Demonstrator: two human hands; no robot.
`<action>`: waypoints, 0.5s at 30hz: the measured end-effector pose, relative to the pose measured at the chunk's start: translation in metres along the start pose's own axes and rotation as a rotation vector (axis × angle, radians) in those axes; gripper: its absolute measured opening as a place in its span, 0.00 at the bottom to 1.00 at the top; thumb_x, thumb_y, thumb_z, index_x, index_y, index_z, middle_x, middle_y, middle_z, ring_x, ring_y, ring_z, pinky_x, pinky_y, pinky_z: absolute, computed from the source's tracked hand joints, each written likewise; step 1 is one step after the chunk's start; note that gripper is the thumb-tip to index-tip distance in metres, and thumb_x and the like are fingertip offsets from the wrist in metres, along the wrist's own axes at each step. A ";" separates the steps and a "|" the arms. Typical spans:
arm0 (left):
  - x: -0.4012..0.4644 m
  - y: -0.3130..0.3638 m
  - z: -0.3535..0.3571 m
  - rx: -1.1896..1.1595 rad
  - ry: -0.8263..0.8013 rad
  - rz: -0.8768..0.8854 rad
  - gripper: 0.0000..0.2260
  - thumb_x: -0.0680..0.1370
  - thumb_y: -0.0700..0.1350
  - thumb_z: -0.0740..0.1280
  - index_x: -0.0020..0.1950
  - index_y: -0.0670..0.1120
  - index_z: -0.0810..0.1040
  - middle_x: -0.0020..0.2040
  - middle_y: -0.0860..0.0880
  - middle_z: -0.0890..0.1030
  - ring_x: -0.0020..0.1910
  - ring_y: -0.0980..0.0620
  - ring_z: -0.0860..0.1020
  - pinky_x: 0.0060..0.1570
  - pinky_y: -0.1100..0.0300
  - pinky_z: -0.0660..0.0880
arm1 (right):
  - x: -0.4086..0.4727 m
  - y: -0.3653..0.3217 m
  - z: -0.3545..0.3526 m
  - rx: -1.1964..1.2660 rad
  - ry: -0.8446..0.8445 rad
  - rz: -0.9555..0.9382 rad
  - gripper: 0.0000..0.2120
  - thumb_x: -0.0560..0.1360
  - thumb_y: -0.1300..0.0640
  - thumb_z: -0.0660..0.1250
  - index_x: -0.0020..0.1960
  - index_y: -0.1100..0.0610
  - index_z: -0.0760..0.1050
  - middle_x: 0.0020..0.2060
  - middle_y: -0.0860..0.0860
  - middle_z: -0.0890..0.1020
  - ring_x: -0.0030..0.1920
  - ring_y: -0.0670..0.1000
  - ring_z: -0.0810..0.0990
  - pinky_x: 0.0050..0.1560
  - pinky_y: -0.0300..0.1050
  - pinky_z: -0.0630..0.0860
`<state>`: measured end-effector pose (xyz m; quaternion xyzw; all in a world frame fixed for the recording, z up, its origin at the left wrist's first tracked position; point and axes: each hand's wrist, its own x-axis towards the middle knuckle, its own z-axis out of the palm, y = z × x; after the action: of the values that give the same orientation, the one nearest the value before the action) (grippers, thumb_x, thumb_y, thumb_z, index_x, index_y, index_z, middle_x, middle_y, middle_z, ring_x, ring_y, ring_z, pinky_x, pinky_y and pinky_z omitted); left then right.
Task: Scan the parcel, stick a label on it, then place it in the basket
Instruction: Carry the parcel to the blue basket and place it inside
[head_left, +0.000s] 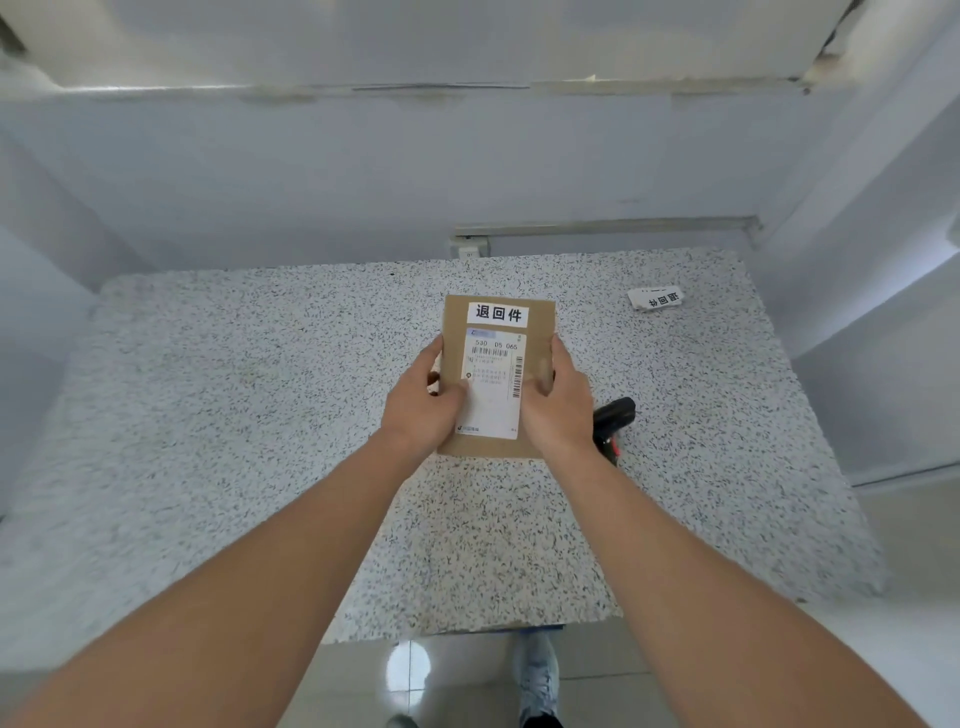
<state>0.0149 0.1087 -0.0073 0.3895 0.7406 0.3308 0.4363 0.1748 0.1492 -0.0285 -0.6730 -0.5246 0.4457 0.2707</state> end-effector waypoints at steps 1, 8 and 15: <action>-0.005 0.001 -0.006 -0.018 0.004 0.002 0.30 0.82 0.45 0.65 0.82 0.62 0.60 0.68 0.52 0.77 0.61 0.52 0.77 0.52 0.55 0.76 | -0.006 -0.006 -0.002 0.005 -0.009 0.000 0.33 0.84 0.56 0.62 0.84 0.39 0.53 0.63 0.46 0.69 0.53 0.45 0.74 0.51 0.41 0.73; -0.052 0.017 -0.052 -0.068 0.037 0.080 0.33 0.81 0.42 0.68 0.82 0.63 0.59 0.62 0.55 0.79 0.56 0.52 0.82 0.38 0.65 0.76 | -0.054 -0.057 -0.009 0.036 0.022 -0.124 0.33 0.85 0.57 0.62 0.84 0.40 0.53 0.64 0.50 0.68 0.50 0.40 0.73 0.45 0.36 0.72; -0.109 0.036 -0.112 -0.070 0.105 0.210 0.34 0.82 0.44 0.68 0.82 0.65 0.56 0.63 0.55 0.77 0.53 0.56 0.81 0.38 0.63 0.78 | -0.130 -0.107 -0.007 0.028 0.080 -0.293 0.37 0.83 0.61 0.66 0.85 0.46 0.52 0.66 0.51 0.68 0.58 0.43 0.72 0.59 0.40 0.72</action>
<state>-0.0414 0.0150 0.1092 0.4314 0.7057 0.4203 0.3732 0.1241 0.0597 0.1050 -0.6025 -0.5997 0.3816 0.3630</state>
